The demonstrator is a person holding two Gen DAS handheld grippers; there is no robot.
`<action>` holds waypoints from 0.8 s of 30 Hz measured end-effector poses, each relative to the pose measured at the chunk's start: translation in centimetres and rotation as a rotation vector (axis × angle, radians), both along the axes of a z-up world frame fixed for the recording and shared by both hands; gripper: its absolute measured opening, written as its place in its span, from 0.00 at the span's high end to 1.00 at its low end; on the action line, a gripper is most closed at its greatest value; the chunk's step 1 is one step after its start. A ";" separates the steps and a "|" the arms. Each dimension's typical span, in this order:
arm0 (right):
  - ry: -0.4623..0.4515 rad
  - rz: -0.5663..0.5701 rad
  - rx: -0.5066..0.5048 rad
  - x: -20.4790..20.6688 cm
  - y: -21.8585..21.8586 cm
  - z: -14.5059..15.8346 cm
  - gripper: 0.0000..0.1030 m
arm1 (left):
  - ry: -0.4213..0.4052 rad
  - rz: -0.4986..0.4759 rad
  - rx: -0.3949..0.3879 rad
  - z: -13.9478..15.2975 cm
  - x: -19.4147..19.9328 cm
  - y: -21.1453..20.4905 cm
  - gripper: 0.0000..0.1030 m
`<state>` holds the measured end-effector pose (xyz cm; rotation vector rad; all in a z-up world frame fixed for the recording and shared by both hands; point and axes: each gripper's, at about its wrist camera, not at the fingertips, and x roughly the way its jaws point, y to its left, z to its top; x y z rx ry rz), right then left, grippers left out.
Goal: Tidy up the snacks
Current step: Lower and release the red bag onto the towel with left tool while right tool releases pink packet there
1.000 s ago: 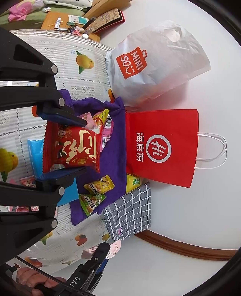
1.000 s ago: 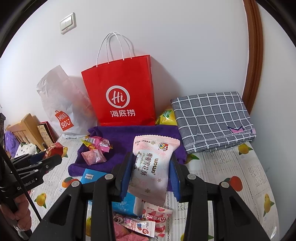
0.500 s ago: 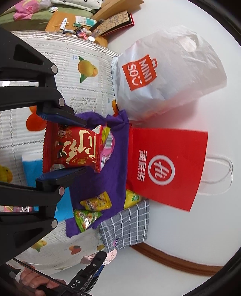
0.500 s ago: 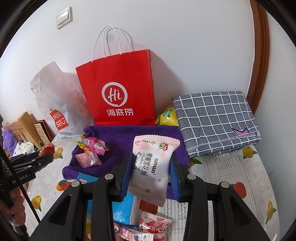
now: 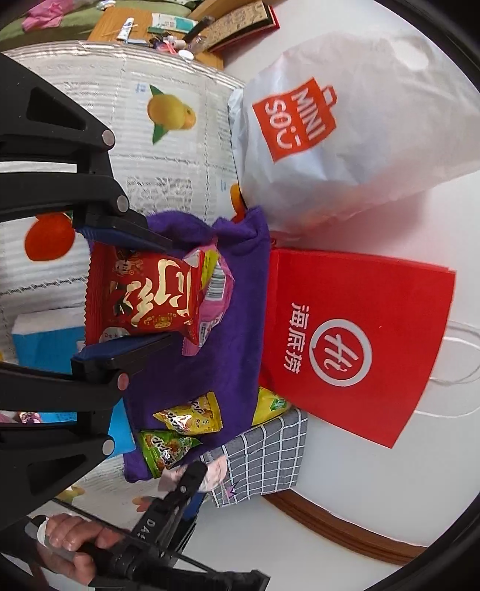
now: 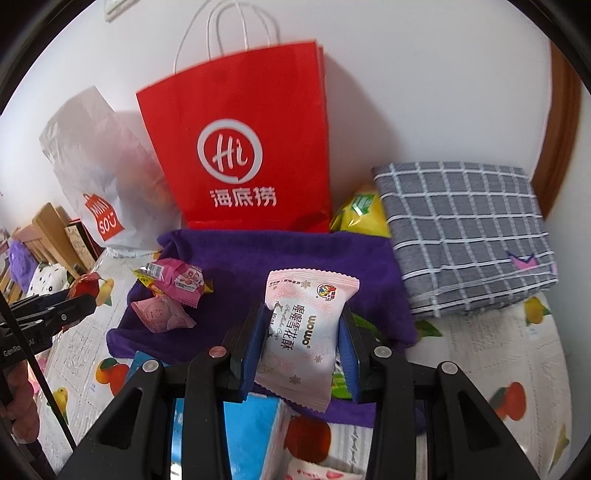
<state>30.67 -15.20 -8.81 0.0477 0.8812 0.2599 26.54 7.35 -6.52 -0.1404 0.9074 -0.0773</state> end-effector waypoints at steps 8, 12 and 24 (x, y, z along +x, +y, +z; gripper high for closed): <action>0.040 0.064 -0.036 2.2 2.5 -2.4 0.63 | 0.044 -0.035 0.033 -2.1 2.8 -1.6 0.60; 0.055 0.079 -0.049 2.9 3.1 -3.3 0.63 | 0.058 -0.049 0.052 -2.8 3.7 -2.3 0.60; 0.099 0.103 -0.104 4.4 4.0 -5.7 0.63 | 0.073 -0.067 0.060 -3.9 5.1 -3.0 0.60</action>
